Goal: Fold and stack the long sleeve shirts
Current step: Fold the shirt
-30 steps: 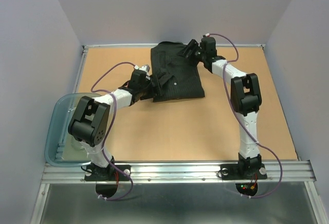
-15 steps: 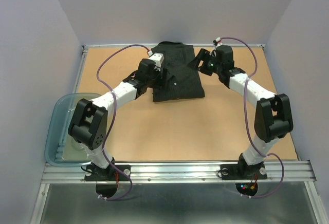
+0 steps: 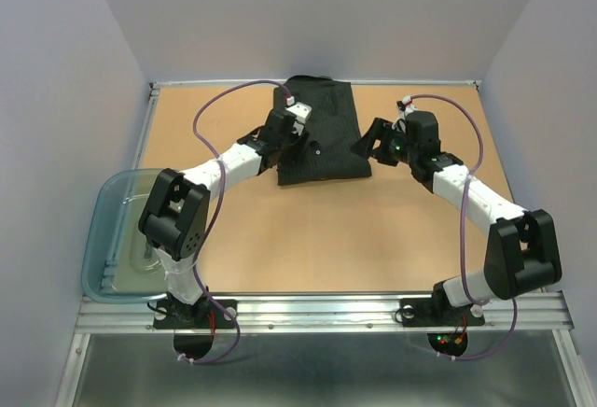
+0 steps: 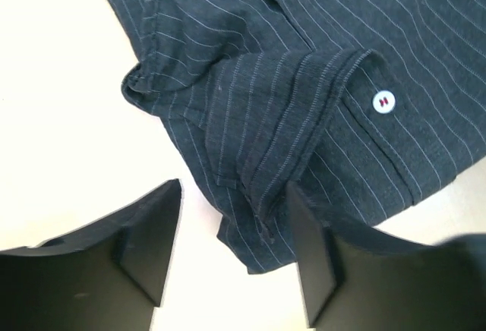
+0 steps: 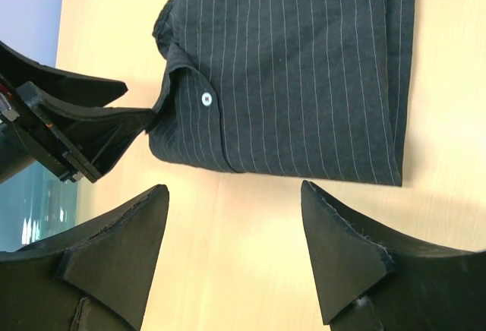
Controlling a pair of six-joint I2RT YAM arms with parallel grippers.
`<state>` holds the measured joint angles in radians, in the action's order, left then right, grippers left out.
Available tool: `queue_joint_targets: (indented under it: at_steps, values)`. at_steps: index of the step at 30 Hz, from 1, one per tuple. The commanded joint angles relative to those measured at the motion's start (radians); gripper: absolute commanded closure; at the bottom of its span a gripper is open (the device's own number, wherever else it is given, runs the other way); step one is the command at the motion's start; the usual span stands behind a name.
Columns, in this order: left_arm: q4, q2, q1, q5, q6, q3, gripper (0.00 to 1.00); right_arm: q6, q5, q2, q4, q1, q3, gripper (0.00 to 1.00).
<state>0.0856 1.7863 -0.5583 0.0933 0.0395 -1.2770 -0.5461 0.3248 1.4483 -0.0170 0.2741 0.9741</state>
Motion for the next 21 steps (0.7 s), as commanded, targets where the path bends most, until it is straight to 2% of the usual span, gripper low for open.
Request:
queue_joint_targets:
  at_steps: [1,7,17,20,21]
  values:
    - [0.020,-0.004,-0.014,0.022,0.062,-0.045,0.37,0.009,0.010,-0.048,0.020,-0.004,-0.034,0.24]
    - [0.017,-0.054,-0.035,-0.041,0.112,-0.021,0.36,0.006,0.011,-0.066,0.020,-0.004,-0.041,0.25]
    - [0.011,-0.028,-0.052,0.009,0.157,-0.007,0.35,0.000,0.016,-0.066,0.020,-0.004,-0.058,0.25]
    - [0.016,-0.004,-0.055,0.029,0.174,-0.031,0.38,0.000,0.016,-0.071,0.020,-0.004,-0.064,0.25]
    - [0.017,0.010,-0.057,0.039,0.180,-0.035,0.46,-0.002,0.016,-0.074,0.020,-0.004,-0.066,0.25]
